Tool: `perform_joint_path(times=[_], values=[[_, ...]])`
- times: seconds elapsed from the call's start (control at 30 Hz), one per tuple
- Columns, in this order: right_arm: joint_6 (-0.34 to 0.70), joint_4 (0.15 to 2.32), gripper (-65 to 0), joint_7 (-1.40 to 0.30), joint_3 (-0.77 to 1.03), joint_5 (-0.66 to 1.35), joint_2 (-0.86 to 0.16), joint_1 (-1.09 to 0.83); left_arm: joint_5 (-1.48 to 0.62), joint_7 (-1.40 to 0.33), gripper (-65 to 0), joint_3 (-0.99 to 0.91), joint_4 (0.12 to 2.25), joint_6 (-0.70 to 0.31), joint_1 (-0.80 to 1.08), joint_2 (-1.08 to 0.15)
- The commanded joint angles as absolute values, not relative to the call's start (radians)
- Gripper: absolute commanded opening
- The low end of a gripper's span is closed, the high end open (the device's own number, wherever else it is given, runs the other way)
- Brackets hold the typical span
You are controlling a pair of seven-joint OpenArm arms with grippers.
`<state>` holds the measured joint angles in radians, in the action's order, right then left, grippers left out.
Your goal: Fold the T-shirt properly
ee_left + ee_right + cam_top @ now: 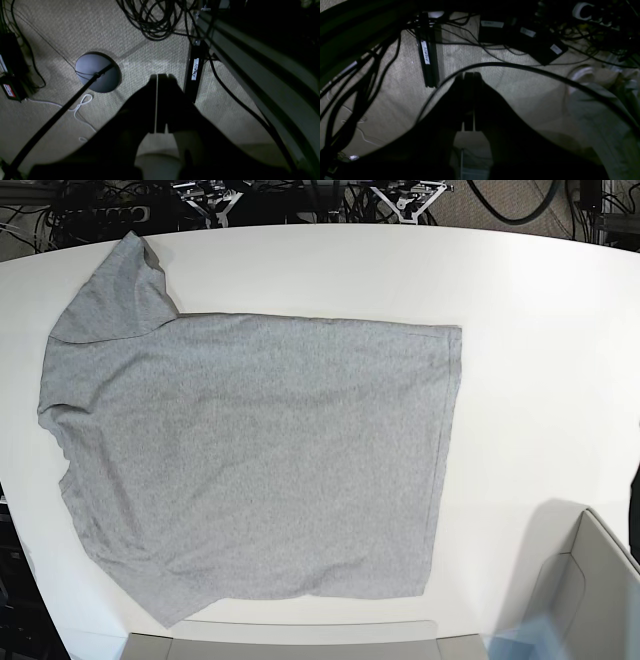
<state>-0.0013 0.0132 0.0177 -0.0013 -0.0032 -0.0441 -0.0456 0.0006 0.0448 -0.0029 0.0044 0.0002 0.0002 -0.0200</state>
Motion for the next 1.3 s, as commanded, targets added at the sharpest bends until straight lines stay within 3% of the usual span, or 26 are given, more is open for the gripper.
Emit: perform_joint_path(times=[0.0, 0.37, 0.77, 0.87, 1.03, 1.27], values=[[0.001, 0.013, -65.0, 0.044, 0.001, -0.001, -0.053, -0.054, 0.002, 0.084, -65.0, -0.005, 0.004, 0.004, 0.007, -0.025], [-0.001, 0.007, -65.0, 0.61, 0.001, -0.001, -0.119, -0.248, 0.005, 0.656, -65.0, -0.002, 0.002, 0.002, 0.199, -0.062], [-0.001, 0.013, -65.0, 1.162, 0.001, -0.001, -0.122, -0.389, 0.007, 1.233, -65.0, 0.002, 0.001, 0.002, 0.329, -0.062], [-0.004, 0.047, -65.0, 1.152, 0.002, 0.024, -0.139, -0.415, 0.007, 1.349, -65.0, 0.002, 0.008, 0.002, 0.357, -0.062], [-0.001, 0.14, -65.0, 1.153, 0.001, 0.136, -0.15, -0.479, 0.007, 1.336, -65.0, 0.004, 0.025, 0.002, 0.372, -0.062], [0.001, 0.4, -64.9, 1.153, -0.007, 0.145, -0.166, -0.616, 0.007, 1.337, -65.0, 0.004, 0.03, 0.002, 0.374, -0.061]])
